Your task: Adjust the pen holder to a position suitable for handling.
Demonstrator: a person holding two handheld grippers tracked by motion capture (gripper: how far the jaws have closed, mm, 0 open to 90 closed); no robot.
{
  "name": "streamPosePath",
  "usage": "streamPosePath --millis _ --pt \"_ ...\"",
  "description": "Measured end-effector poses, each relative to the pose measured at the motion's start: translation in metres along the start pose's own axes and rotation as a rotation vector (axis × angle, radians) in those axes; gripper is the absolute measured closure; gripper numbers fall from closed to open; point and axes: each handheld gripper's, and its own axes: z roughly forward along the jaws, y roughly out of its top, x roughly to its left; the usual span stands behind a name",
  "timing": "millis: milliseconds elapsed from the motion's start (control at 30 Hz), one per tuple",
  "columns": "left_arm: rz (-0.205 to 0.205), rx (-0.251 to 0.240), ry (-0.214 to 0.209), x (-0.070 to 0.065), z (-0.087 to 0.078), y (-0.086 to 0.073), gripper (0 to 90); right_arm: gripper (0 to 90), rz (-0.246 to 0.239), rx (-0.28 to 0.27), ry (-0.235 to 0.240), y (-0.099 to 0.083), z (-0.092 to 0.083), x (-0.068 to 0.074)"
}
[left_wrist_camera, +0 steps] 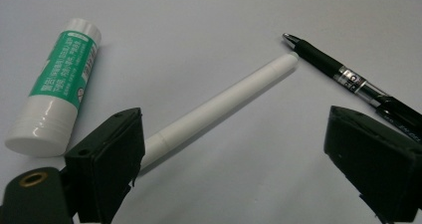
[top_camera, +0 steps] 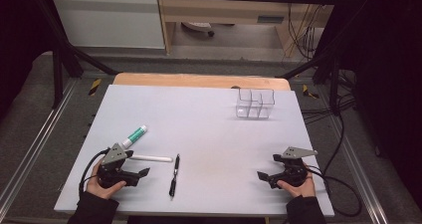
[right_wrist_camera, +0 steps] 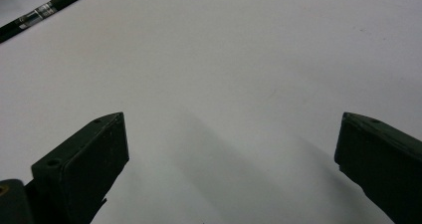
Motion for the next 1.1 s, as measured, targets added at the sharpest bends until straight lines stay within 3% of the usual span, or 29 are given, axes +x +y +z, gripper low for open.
streamPosePath --millis 600,1100 --pt "0.001 -0.005 0.001 0.0 -0.001 -0.002 9.7 0.9 -0.03 -0.027 -0.016 0.008 -0.001 0.003" --pt "-0.002 -0.007 0.005 0.0 -0.001 -0.001 9.8 0.7 -0.16 0.008 -0.081 0.026 0.009 0.014"
